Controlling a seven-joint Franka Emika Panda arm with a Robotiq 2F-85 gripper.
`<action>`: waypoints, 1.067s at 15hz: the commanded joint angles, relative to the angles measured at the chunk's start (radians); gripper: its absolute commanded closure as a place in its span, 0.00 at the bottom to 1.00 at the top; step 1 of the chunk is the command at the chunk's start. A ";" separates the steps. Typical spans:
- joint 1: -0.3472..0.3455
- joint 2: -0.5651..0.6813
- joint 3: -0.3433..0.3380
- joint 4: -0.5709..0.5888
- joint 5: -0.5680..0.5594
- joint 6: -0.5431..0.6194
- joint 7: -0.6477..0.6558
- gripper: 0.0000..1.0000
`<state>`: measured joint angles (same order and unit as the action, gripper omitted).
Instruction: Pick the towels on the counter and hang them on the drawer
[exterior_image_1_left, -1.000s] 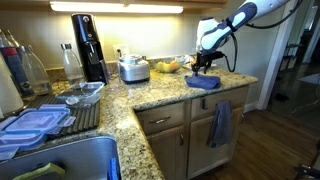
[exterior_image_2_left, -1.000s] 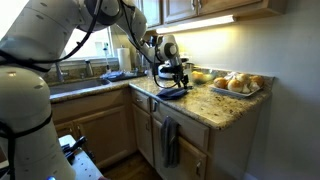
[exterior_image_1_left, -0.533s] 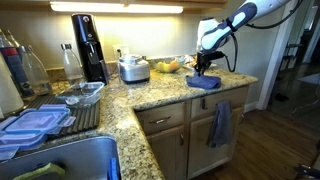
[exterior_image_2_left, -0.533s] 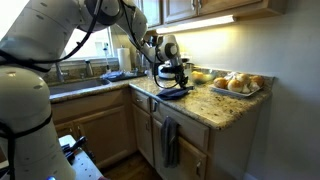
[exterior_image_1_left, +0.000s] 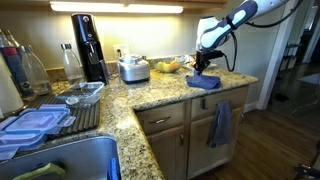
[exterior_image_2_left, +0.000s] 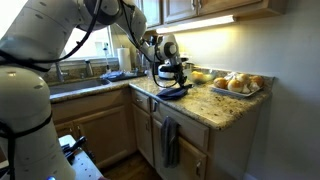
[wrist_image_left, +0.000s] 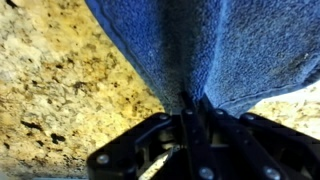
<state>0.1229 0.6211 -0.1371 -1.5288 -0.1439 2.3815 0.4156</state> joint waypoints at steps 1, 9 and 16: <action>0.021 -0.122 -0.003 -0.113 -0.020 0.020 0.008 0.93; 0.076 -0.313 0.000 -0.257 -0.098 0.050 0.070 0.93; 0.118 -0.447 0.014 -0.419 -0.292 0.143 0.231 0.93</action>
<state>0.2152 0.2753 -0.1215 -1.8093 -0.3270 2.4488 0.5359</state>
